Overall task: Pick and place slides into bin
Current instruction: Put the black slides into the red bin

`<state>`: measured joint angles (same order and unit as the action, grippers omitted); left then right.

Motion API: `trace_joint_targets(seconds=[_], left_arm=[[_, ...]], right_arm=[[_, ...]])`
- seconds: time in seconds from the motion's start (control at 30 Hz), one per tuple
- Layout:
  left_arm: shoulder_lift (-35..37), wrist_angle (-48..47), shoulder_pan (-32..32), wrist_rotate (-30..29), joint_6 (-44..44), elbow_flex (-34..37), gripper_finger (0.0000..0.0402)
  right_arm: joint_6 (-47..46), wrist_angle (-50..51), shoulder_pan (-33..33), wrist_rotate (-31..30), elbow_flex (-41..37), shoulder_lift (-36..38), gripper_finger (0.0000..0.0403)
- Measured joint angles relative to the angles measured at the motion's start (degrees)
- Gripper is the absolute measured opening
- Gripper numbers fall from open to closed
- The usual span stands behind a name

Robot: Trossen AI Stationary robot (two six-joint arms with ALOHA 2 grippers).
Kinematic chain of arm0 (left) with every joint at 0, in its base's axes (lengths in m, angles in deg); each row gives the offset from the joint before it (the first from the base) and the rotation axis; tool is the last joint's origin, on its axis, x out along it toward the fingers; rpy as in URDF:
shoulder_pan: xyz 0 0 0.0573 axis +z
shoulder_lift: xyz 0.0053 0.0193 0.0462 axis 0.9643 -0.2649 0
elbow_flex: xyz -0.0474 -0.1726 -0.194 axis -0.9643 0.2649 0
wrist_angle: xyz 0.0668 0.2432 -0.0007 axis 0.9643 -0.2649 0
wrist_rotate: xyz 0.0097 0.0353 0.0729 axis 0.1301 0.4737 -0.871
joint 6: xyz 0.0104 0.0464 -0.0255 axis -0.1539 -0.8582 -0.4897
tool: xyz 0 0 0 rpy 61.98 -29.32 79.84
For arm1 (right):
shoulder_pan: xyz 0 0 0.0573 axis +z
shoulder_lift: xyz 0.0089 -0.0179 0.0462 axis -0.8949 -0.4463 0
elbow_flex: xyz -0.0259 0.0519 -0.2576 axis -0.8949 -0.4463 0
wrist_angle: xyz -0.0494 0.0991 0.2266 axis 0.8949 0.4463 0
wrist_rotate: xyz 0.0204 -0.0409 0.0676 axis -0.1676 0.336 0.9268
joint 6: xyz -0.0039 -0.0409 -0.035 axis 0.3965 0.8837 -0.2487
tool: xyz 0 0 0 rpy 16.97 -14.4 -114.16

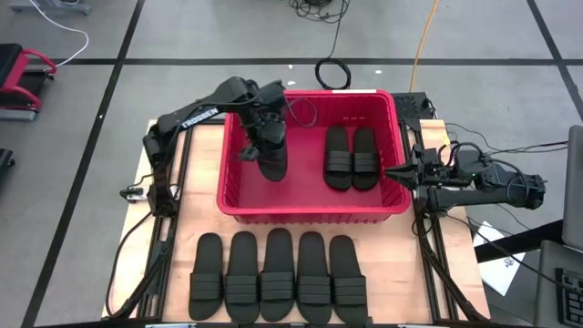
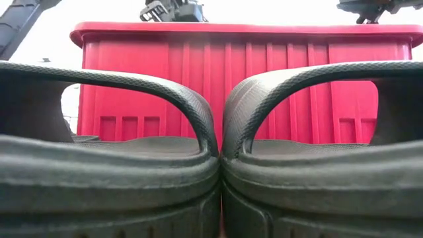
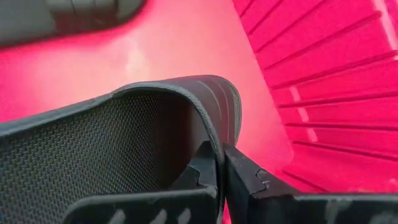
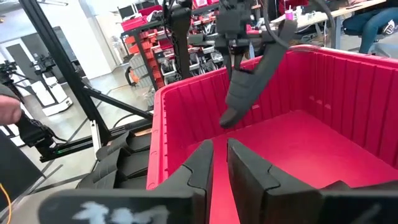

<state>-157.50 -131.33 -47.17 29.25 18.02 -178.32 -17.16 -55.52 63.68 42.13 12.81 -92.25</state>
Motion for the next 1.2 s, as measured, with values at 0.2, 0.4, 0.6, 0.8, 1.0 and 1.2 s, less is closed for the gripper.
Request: trace_joint_targets(seconds=[0.2,0.4,0.6,0.8,1.0,1.2], left_arm=[[-3.5,-1.4,-0.2,1.4,0.1,0.3,0.0],[-3.8,-0.1,1.3,7.3,1.0,3.3,0.0],[-3.9,4.3,1.7,8.2,2.0,8.7,0.0],[-3.8,7.9,2.0,5.8,0.5,12.1,0.0],[-3.8,9.0,5.3,14.8,0.5,15.3,0.0],[-3.7,8.3,7.1,14.3,-0.6,17.7,0.0]], right_arm=[[0.0,0.0,0.0,0.0,0.0,0.0,0.0041],[0.0,0.0,0.0,0.0,0.0,0.0,0.0041],[0.0,0.0,0.0,0.1,0.0,0.0,0.0041],[0.0,0.0,0.0,0.1,0.0,0.0,0.0041],[-0.1,0.0,0.0,0.1,0.0,0.0,0.0041],[-0.5,0.0,0.0,0.1,0.0,0.0,0.0041]])
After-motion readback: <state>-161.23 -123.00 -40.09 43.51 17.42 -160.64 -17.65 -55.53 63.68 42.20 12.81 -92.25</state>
